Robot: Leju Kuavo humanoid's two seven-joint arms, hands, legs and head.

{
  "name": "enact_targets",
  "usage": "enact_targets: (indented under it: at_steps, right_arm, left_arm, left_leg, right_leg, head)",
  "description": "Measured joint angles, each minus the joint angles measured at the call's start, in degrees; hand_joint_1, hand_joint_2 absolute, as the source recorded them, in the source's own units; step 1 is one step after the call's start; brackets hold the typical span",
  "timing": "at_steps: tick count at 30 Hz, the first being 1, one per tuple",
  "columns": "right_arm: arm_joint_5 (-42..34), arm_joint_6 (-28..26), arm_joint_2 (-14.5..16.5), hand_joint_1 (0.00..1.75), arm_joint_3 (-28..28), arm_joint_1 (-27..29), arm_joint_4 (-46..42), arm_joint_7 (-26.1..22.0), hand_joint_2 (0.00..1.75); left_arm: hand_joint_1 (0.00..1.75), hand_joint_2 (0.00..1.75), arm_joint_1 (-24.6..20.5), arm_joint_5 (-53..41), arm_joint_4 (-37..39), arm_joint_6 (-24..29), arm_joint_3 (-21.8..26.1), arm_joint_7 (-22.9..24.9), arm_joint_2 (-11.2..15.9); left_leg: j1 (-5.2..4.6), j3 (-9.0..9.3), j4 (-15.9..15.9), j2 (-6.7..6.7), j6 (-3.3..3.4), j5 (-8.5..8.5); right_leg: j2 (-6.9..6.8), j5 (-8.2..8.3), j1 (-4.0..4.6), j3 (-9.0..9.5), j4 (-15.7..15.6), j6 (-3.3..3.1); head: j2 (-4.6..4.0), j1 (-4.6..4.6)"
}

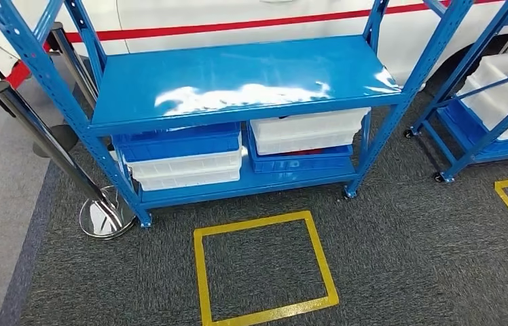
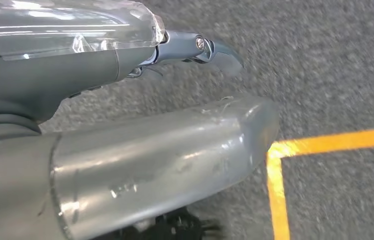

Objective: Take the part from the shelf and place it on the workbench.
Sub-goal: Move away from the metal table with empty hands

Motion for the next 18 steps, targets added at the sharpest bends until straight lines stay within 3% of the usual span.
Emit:
enact_targets:
  at_steps: [2, 3, 4, 6, 8, 9, 10, 11, 13, 14, 15, 17, 18]
  right_arm:
    - [0.0, 0.0, 0.0, 0.00, 0.0, 0.5, 0.0, 0.0, 0.00]
    - [0.1, 0.0, 0.0, 0.00, 0.0, 0.6, 0.0, 0.0, 0.00]
    - [0.1, 0.0, 0.0, 0.00, 0.0, 0.5, 0.0, 0.0, 0.00]
    - [0.1, 0.0, 0.1, 0.00, 0.0, 0.2, 0.0, 0.0, 0.00]
    - [0.2, 0.1, 0.2, 0.00, 0.0, 0.0, 0.0, -0.2, 0.00]
    - [0.3, 0.1, 0.2, 0.00, 0.0, -0.1, 0.0, -0.3, 0.00]
    - [0.4, 0.1, 0.2, 0.00, 0.0, -0.2, 0.0, -0.5, 0.00]
    - [0.5, 0.1, 0.2, 0.00, 0.0, -0.2, 0.0, -0.7, 0.00]
    - [0.6, 0.1, 0.2, 0.00, 0.0, -0.2, 0.0, -1.0, 0.00]
    - [0.7, 0.1, 0.2, 0.00, 0.0, -0.1, 0.0, -1.1, 0.00]
    - [0.8, 0.2, 0.2, 0.00, 0.0, 0.0, 0.0, -1.1, 0.00]
    - [0.9, 0.3, 0.4, 0.00, 0.0, 0.3, 0.1, -1.2, 0.00]
    - [0.9, 0.3, 0.5, 0.00, 0.0, 0.3, 0.1, -1.2, 0.00]
  left_arm:
    - [0.00, 0.00, 0.0, -0.1, 0.0, 0.0, 0.1, 0.1, -0.2]
    - [0.00, 0.00, -0.1, -0.1, 0.1, 0.0, 0.1, 0.1, -0.2]
    - [0.00, 0.00, -0.2, -0.2, 0.1, 0.1, 0.2, 0.2, -0.3]
    - [0.00, 0.00, -0.6, -0.2, 0.1, 0.2, 0.2, 0.2, -0.2]
    - [0.00, 0.00, -1.1, -0.3, 0.0, 0.2, 0.2, 0.2, -0.1]
    - [0.00, 0.00, -1.2, -0.5, 0.0, 0.2, 0.3, 0.2, -0.1]
    - [0.00, 0.00, -1.2, -0.6, 0.0, 0.3, 0.4, 0.3, -0.1]
    - [0.00, 0.00, -1.1, -0.7, 0.0, 0.3, 0.5, 0.3, -0.1]
    - [0.00, 0.00, -0.8, -0.9, 0.0, 0.4, 0.7, 0.4, -0.1]
    - [0.00, 0.00, -0.6, -1.0, 0.0, 0.5, 0.8, 0.5, -0.1]
    - [0.00, 0.00, -0.4, -1.0, 0.0, 0.5, 0.8, 0.5, -0.1]
    - [0.00, 0.00, 0.1, -1.0, 0.0, 0.5, 1.0, 0.6, 0.0]
    - [0.00, 0.00, 0.4, -1.1, 0.0, 0.6, 1.1, 0.6, 0.0]
  left_leg:
    - [-0.14, 3.08, -0.5, -0.01, -0.57, -2.58]
    - [-0.24, 4.48, -1.1, 0.00, -0.97, -3.70]
    - [-0.37, 5.79, -1.6, 0.00, -1.42, -4.19]
    - [-0.40, 6.47, 0.4, 0.03, -2.13, -2.46]
    - [-0.27, 2.60, 8.7, 0.05, -2.67, 0.69]
    - [-0.14, -0.53, 13.3, 0.06, -2.90, 0.76]
    - [-0.09, -3.65, 16.4, 0.06, -3.09, -0.88]
    - [-0.03, -6.47, 17.9, 0.06, -3.23, -3.80]
    - [-0.02, -11.16, 17.5, 0.05, -3.21, -9.70]
    - [-0.05, -13.12, 16.0, 0.05, -2.97, -10.51]
    - [-0.14, -14.89, 13.7, 0.04, -2.51, -8.46]
    - [-0.68, -17.81, 8.4, -0.09, -1.26, 3.14]
    - [-1.03, -18.40, 6.9, -0.21, -0.73, 8.50]
  right_leg:
    - [-0.47, 10.91, 0.40, -1.29, -6.3, -0.67]
    - [-0.62, 15.14, 0.63, -1.38, -7.9, -1.03]
    - [-0.54, 17.03, 0.81, -1.11, -8.6, -1.38]
    - [-0.10, 15.32, 0.76, 0.89, -8.7, -2.16]
    - [0.10, 13.43, 0.60, 4.17, -10.0, -3.04]
    - [0.22, 12.51, 0.56, 6.02, -10.8, -3.36]
    - [0.35, 11.54, 0.60, 7.80, -11.4, -3.55]
    - [0.61, 10.56, 0.65, 9.56, -12.0, -3.63]
    - [1.15, 8.42, 0.81, 13.15, -13.0, -3.57]
    - [1.34, 7.26, 0.95, 14.91, -13.4, -3.53]
    - [1.44, 6.03, 1.13, 16.57, -13.6, -3.49]
    - [1.73, 3.50, 1.42, 19.43, -13.6, -3.29]
    - [1.94, 2.20, 1.48, 20.54, -13.4, -3.02]
  head:
    - [0.01, 0.16]
    - [0.01, 0.22]
    - [0.01, 0.25]
    - [0.02, 0.16]
    - [0.02, -0.21]
    - [0.02, -0.44]
    - [0.01, -0.70]
    - [0.02, -0.86]
    - [0.01, -1.05]
    - [0.01, -1.11]
    - [0.01, -1.20]
    - [0.00, -1.20]
    - [0.00, -1.08]
